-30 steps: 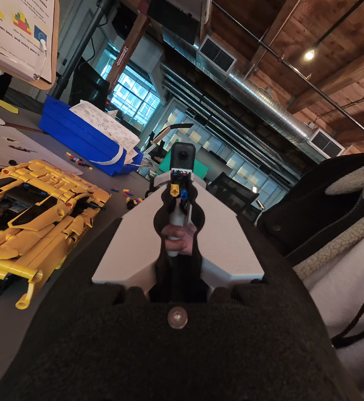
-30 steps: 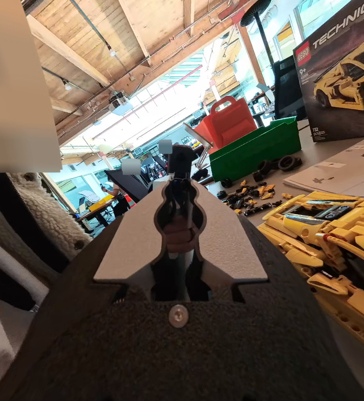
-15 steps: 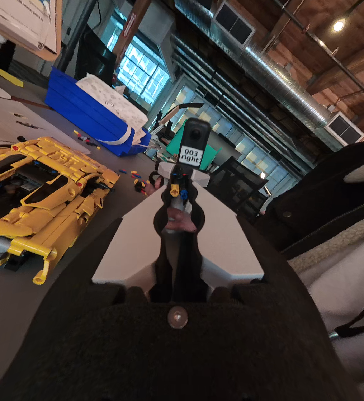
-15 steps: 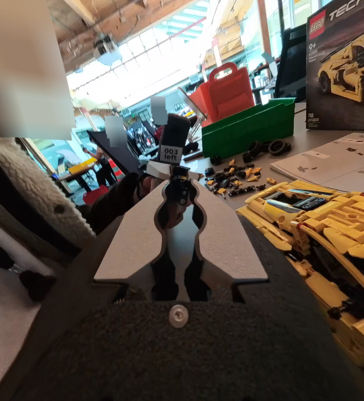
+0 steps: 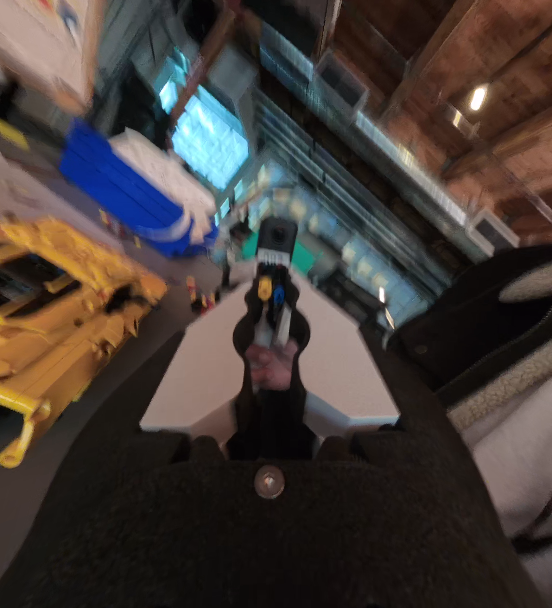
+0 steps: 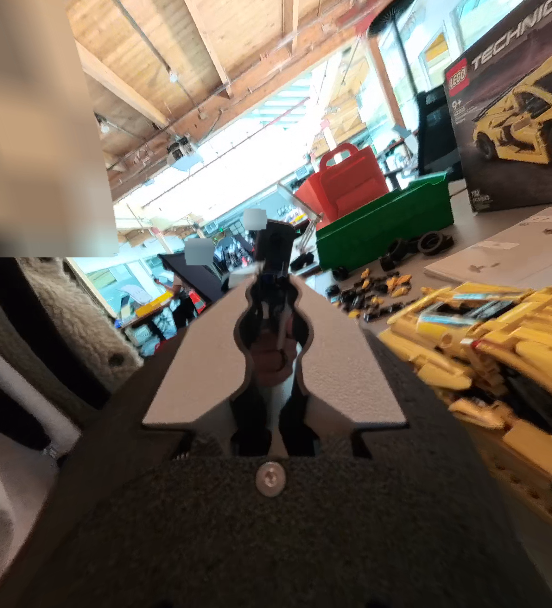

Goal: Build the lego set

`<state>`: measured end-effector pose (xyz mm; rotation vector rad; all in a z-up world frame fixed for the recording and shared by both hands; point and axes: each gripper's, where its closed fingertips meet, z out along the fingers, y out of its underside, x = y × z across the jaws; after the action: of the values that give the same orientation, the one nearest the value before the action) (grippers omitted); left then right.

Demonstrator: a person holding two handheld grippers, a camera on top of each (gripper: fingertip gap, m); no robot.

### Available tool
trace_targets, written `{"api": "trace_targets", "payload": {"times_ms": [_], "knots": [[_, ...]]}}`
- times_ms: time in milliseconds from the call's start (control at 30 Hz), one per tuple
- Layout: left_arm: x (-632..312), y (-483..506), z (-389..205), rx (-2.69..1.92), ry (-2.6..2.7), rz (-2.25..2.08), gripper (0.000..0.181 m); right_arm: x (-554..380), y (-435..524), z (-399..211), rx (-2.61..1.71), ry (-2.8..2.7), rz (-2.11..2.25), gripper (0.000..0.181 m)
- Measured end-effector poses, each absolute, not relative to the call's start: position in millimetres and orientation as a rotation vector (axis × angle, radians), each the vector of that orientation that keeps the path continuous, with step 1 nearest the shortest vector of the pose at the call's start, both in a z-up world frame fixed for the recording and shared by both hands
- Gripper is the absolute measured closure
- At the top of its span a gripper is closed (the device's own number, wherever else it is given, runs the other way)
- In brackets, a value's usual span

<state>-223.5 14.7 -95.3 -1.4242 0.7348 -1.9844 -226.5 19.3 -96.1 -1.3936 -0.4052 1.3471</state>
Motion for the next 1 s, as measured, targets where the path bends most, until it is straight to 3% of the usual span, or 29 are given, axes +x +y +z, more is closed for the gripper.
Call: {"api": "trace_targets", "payload": {"times_ms": [400,633,733,800,1000], "knots": [[-229,15,-93,-1.345,0.888,-1.710,0.166,-226,19,-99,-1.430,-0.496,1.272,0.164],[-234,28,-92,-1.212,0.962,-1.196,0.166,-205,24,-100,-1.463,-0.481,0.977,0.143],[-232,36,-99,-1.187,1.006,-0.930,0.166,-208,30,-100,-1.478,-0.440,0.851,0.118],[-230,41,-106,-1.190,1.051,-0.764,0.166,-217,31,-103,-1.501,-0.419,0.819,0.111],[-227,44,-114,-1.081,1.157,-0.363,0.166,-223,38,-113,-1.638,-0.407,0.693,0.128]]}}
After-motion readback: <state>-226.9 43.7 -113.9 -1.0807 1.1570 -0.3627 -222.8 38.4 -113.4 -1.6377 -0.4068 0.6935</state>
